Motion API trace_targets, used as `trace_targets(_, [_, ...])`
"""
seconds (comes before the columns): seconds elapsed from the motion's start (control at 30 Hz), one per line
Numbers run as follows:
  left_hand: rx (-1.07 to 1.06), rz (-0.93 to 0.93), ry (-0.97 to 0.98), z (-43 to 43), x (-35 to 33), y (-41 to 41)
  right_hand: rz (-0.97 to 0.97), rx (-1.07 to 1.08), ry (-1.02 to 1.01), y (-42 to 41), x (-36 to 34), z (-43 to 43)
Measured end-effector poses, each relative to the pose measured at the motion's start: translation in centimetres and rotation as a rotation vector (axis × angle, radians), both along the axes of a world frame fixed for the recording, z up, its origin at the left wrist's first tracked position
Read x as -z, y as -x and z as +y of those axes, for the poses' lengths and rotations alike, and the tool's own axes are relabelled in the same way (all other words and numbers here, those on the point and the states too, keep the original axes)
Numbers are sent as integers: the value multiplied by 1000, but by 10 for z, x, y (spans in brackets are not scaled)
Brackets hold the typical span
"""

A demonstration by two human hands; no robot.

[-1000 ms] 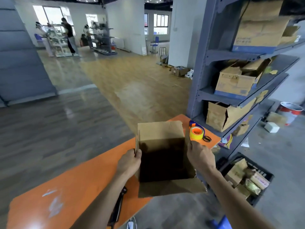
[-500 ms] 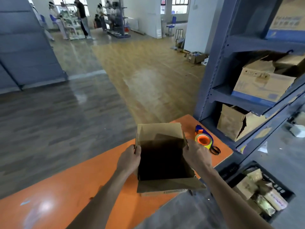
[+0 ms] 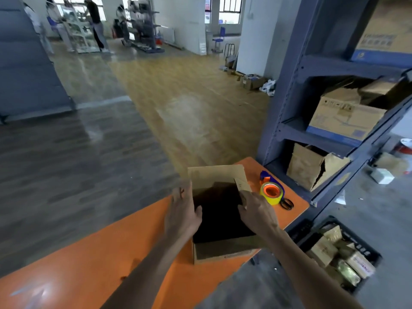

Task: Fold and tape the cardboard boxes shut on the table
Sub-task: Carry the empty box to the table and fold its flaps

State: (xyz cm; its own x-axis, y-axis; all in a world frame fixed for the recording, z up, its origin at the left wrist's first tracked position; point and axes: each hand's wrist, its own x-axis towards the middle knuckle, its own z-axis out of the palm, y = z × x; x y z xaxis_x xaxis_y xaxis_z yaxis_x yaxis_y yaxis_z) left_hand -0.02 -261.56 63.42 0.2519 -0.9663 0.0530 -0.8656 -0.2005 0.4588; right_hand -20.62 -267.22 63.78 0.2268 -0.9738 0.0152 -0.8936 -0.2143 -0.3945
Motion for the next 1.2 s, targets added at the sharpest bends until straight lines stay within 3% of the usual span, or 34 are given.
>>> trace_targets(0.2, [139,-247,78,7,0,19,66,-9,-56,6,1,13])
trace_targets(0.47, [299,-295,60,8,11,49,41,-33,11,12,-5,7])
trace_targets(0.8, [175,-353,-232,-40,0,83,77,-182,84,25,-12,-51])
trace_targets(0.87, [158,-315,-395,-56,1,93,64,-230,65,33,-13,-74])
trace_targets(1.0, [211,-62,-700,-93,8,120,3,-376,23,48,-10,-122])
trace_targets(1.1, [270,-36,-675,-105,21,144,0,-469,12,53,-6,-143])
trace_targets(1.2, [193,113,-562,-105,33,164,-13,-565,1,49,-2,-153])
